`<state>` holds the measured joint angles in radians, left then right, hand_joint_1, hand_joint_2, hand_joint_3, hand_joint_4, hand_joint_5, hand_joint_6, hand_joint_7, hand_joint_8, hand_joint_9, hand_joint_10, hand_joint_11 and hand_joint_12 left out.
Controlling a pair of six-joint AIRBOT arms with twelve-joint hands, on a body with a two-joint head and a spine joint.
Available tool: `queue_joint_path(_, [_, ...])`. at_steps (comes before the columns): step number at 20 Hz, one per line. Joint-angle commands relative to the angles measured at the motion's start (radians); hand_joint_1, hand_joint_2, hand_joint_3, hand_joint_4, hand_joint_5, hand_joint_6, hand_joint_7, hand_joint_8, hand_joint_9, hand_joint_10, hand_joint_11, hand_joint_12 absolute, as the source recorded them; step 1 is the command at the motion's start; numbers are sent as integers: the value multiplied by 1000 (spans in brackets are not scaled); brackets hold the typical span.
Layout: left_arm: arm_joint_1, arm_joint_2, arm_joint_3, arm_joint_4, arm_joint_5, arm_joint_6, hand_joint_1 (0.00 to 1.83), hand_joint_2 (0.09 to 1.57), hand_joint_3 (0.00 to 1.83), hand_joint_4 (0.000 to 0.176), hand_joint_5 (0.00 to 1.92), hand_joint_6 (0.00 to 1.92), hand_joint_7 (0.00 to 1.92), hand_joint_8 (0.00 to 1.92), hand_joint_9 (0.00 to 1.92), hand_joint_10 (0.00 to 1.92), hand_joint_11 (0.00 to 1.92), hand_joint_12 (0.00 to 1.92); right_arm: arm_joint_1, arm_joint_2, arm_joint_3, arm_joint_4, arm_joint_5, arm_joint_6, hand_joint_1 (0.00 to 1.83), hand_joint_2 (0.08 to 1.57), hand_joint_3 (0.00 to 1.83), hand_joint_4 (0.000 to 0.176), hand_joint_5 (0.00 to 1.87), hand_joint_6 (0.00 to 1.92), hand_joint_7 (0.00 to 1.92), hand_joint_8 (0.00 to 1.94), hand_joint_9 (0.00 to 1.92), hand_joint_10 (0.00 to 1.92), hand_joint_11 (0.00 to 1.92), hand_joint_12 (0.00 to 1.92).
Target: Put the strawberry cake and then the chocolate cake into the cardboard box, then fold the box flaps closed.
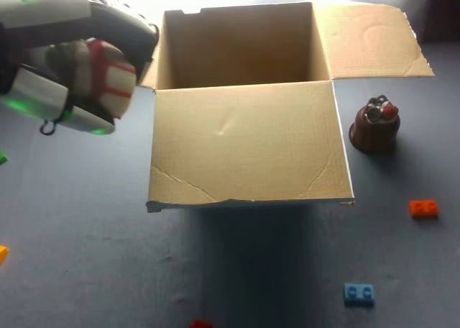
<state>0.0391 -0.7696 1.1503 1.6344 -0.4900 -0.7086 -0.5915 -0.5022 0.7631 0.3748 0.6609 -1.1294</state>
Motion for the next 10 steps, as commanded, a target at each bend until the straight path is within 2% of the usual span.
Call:
queue_joint_path(1, [-19, 4, -1, -41, 19, -1, 1101, 1327, 1, 0, 576, 1481, 629, 1679, 418, 1757, 343, 1921, 5, 16, 5, -2, 122, 1, 916, 1045, 0, 0, 140, 1, 205, 1, 274, 1, 0, 795])
queue_joint_path(5, [-40, -28, 1, -4, 27, -1, 1089, 1335, 2, 0, 543, 1552, 633, 1644, 409, 1744, 326, 1921, 4, 17, 5, -2, 123, 0, 925, 1045, 0, 0, 127, 1, 187, 1, 265, 2, 0, 787])
queue_joint_path(9, [-77, -62, 29, 49, 31, -21, 1096, 1328, 0, 0, 561, 1515, 635, 1643, 416, 1685, 319, 1906, 3, 18, 5, -2, 123, 0, 923, 1047, 1, 0, 110, 1, 187, 3, 257, 1, 0, 745])
queue_joint_path(10, [-84, -77, 39, 66, 32, -28, 1090, 1330, 1, 7, 562, 1542, 627, 1633, 431, 1689, 327, 1918, 3, 18, 5, -2, 123, 0, 930, 1041, 0, 0, 138, 8, 199, 4, 273, 6, 0, 789])
